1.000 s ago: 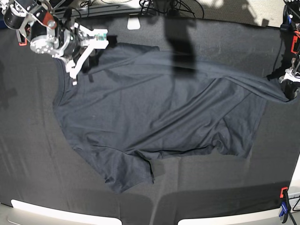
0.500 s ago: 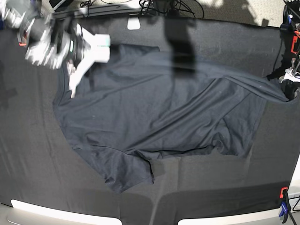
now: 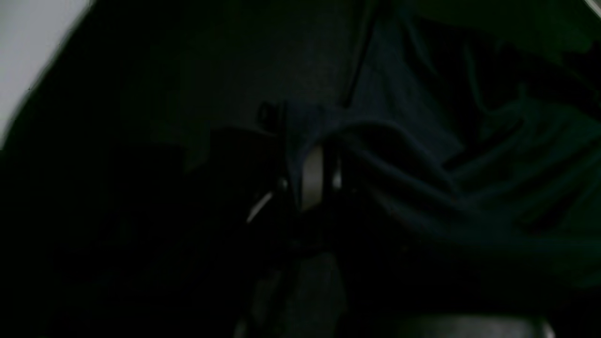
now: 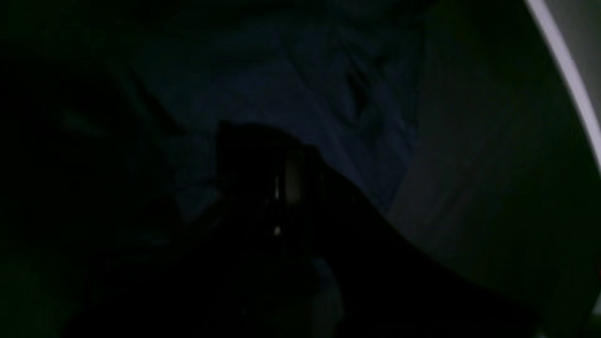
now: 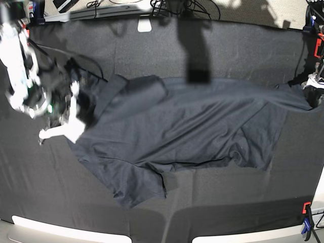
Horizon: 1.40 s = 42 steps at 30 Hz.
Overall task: Layout the t-shirt on the table in an organized manner, then fold the t-shirt properly
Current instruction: 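Grasp the shirt shoulder edge with the right gripper, then drag the grasped shoulder with the right gripper toward the hem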
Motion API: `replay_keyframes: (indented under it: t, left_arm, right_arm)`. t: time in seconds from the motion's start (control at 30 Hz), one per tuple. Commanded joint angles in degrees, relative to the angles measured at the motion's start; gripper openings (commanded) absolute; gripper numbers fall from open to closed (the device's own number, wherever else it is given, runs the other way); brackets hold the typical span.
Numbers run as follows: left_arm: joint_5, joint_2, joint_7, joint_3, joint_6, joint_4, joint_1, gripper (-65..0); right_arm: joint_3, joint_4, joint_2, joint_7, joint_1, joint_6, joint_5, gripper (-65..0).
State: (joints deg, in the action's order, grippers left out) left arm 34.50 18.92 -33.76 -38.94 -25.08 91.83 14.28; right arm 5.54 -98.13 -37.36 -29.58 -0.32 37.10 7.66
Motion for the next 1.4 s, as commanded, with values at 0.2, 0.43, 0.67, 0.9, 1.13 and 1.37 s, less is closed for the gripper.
replay_keyframes:
  t: [0.2,0.43,0.67,0.9,1.13,1.37]
  left_arm:
    - [-3.63,1.09,8.07,-0.33,6.45,0.83,-0.22,-65.0]
    - [-3.61,1.09,8.37,-0.33,6.4,0.79,-1.01,-65.0]
    - [-3.65,1.09,8.33,-0.33,6.27,0.76,-1.27,-65.0]
    - [-3.65,1.07,7.65,-0.33,6.27,0.76,-1.25,-65.0]
    - [-3.63,1.07,7.26,-0.33,6.27,0.76,-0.94,-65.0]
    - [-3.61,1.07,7.21,-0.33,6.29,0.76,-0.94,-65.0]
  right_arm:
    - [-0.61,8.07,3.58,1.03,6.6,-0.74,0.04,-65.0]
    - [-0.63,10.67,3.89,0.63,7.17,-5.92,-3.91,-65.0]
    - [-0.63,9.94,3.89,2.4,7.15,-5.55,-0.9,-65.0]
    - [-0.61,-11.45,3.89,-1.6,1.57,2.9,4.02,-65.0]
    - [-0.61,-33.83,2.6,-13.88,-12.22,2.9,4.35,-65.0]
    - [-0.61,-35.74,0.02,-14.69,-20.94,2.9,-1.49,-65.0]
